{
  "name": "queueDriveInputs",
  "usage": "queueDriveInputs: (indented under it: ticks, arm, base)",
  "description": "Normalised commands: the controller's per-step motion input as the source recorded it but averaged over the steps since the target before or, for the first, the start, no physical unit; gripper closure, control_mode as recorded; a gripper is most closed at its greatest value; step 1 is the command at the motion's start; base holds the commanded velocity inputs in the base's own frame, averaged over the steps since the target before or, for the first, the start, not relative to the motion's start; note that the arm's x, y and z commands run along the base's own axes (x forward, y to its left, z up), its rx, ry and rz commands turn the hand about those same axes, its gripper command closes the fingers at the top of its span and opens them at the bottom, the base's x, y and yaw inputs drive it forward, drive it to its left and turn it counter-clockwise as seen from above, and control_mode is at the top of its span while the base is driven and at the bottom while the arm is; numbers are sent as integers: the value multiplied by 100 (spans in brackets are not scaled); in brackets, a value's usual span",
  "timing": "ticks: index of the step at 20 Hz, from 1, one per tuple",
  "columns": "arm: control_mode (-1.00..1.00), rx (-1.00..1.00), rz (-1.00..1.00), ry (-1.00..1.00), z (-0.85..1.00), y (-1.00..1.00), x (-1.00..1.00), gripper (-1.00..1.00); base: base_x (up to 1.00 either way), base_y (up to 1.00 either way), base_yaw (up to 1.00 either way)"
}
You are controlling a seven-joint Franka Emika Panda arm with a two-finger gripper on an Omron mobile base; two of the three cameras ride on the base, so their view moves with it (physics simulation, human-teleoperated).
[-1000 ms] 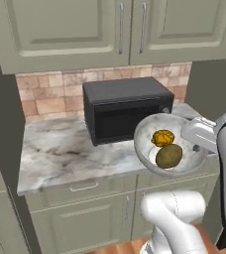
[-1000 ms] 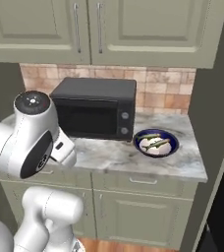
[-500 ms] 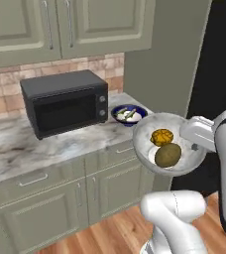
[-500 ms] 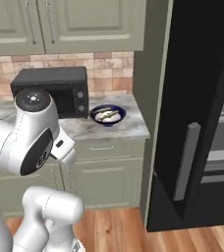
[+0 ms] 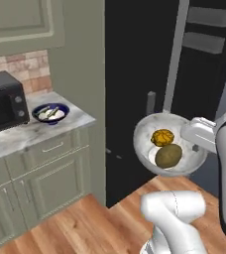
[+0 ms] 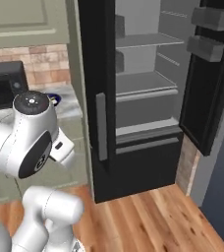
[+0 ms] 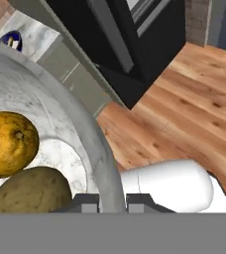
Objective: Place the bowl with the potato and lemon on the top shelf of the fridge. Place the bowl with the fishs on the second highest shelf of the fridge.
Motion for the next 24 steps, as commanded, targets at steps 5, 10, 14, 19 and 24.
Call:
queueDriveInputs:
  ticks: [5,10,14,19,24]
  arm:
    - [100,0,0,0,0,0,0,100]
    - [100,0,0,0,0,0,0,100]
    - [100,0,0,0,0,0,0,100]
    - [100,0,0,0,0,0,0,100]
    - [100,0,0,0,0,0,0,100]
  base:
    - [24,-100,-13]
    - [64,-99,3]
    - [43,-86,21]
    - [20,-24,44]
    - [30,-30,39]
